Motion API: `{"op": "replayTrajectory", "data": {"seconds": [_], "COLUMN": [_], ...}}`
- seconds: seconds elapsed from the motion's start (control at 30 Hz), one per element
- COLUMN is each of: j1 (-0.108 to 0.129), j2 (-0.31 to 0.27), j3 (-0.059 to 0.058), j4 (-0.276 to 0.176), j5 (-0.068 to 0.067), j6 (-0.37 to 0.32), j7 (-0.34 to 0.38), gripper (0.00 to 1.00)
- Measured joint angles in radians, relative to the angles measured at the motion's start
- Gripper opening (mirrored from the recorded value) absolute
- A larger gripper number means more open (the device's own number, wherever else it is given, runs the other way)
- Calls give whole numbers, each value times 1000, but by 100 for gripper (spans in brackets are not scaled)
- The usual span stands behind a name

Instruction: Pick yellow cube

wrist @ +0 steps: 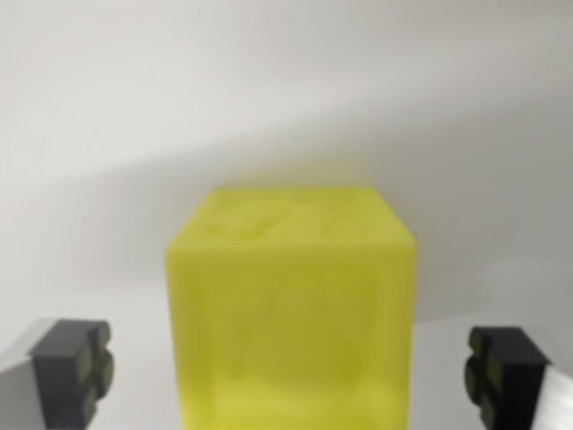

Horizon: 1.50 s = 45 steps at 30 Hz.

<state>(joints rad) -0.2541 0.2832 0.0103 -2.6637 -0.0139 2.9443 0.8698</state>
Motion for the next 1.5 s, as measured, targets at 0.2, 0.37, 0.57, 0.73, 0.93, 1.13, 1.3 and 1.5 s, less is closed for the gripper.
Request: {"op": "replayTrajectory", "data": {"seconds": [0.2, 0.37, 0.57, 0.73, 0.93, 1.13, 1.3, 1.5], "j1": [-1, -1, -5, -6, -5, -2, 0, 1], "j2": [52, 95, 111, 85, 32, -20, -63, -114], "j3": [-1, -1, 0, 2, 2, 1, 1, 1], "j4": [12, 24, 29, 21, 8, -4, -12, -20], "j5": [-6, -12, -22, -20, -10, -1, 3, 7], "j6": [40, 72, 83, 65, 26, -14, -49, -92], "j7": [5, 10, 18, 17, 9, 2, -1, -4], "gripper": [100, 100, 0, 0, 0, 0, 0, 0]}}
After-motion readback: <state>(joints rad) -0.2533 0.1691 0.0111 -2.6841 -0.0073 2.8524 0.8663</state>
